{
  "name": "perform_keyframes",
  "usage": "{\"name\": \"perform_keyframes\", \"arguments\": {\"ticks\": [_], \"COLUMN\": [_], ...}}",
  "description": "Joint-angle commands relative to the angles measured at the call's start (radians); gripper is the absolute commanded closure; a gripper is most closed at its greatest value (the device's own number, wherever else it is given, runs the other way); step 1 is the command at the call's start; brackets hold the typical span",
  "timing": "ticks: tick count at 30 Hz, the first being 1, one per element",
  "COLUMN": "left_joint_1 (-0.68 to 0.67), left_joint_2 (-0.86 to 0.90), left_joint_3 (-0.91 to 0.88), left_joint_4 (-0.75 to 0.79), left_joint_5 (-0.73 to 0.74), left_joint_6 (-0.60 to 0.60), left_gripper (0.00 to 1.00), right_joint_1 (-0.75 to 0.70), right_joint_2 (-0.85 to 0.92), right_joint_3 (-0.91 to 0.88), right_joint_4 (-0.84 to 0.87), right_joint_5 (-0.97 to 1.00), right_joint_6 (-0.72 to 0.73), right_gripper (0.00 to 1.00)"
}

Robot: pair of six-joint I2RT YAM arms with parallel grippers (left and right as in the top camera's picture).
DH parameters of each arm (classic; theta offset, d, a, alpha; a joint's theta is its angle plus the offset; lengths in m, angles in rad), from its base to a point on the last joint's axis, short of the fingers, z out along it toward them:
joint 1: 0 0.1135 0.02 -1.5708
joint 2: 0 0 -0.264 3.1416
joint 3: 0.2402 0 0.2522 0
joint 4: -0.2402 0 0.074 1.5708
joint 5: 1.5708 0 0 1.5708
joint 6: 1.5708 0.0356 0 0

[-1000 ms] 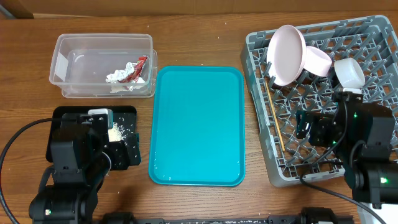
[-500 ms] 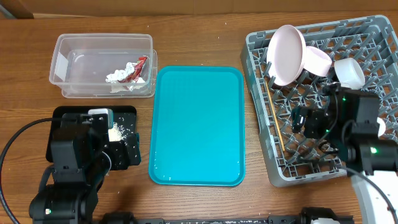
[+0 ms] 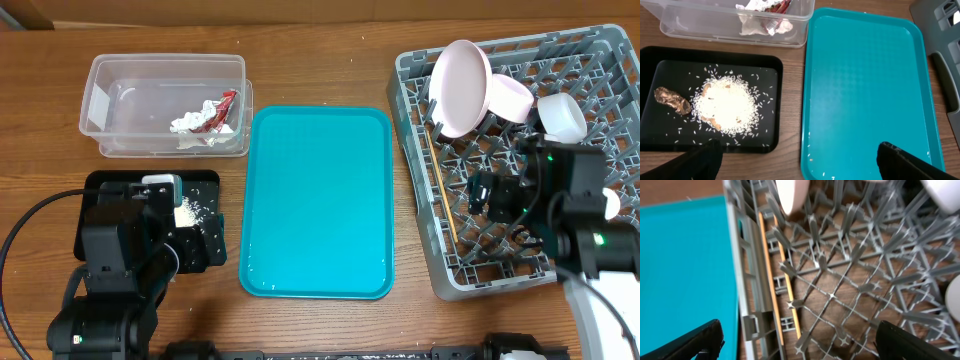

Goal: Sort waste into correct bins and load items into the dishwasher

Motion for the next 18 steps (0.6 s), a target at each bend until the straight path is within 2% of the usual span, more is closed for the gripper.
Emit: {"name": "perform_keyframes", "arguments": {"ticks": [1, 8, 12, 15, 16, 18], "left_joint_1": [0.006, 0.006, 0.006, 0.006, 0.006, 0.006], "left_joint_2": [0.0, 0.001, 0.001, 0.001, 0.001, 0.001], "left_joint_3": [-0.003, -0.003, -0.003, -0.003, -0.003, -0.003], "left_joint_4": [0.0, 0.0, 0.0, 0.0, 0.0, 0.0], "left_joint_5": [-0.007, -0.007, -0.007, -0.007, -0.007, -0.007], "left_joint_6": [-0.014, -0.014, -0.014, -0.014, -0.014, -0.014], "left_gripper": [0.0, 0.0, 0.0, 0.0, 0.0, 0.0], "right_joint_1": [0.0, 0.004, 0.04, 0.066, 0.085, 0.1], "right_joint_2": [-0.154, -0.425, -0.547, -0.629, -0.68, -0.726], "right_joint_3": [-0.004, -0.037, -0.132, -0.245, -0.335, -0.422], "right_joint_4": [0.002, 0.03, 0.112, 0.244, 0.368, 0.496], "right_joint_5": [0.006, 0.014, 0.036, 0.035, 0.036, 0.036], "right_joint_6": [-0.004, -0.005, -0.005, -0.004, -0.004, -0.005], "right_gripper": [0.0, 0.0, 0.0, 0.0, 0.0, 0.0]}}
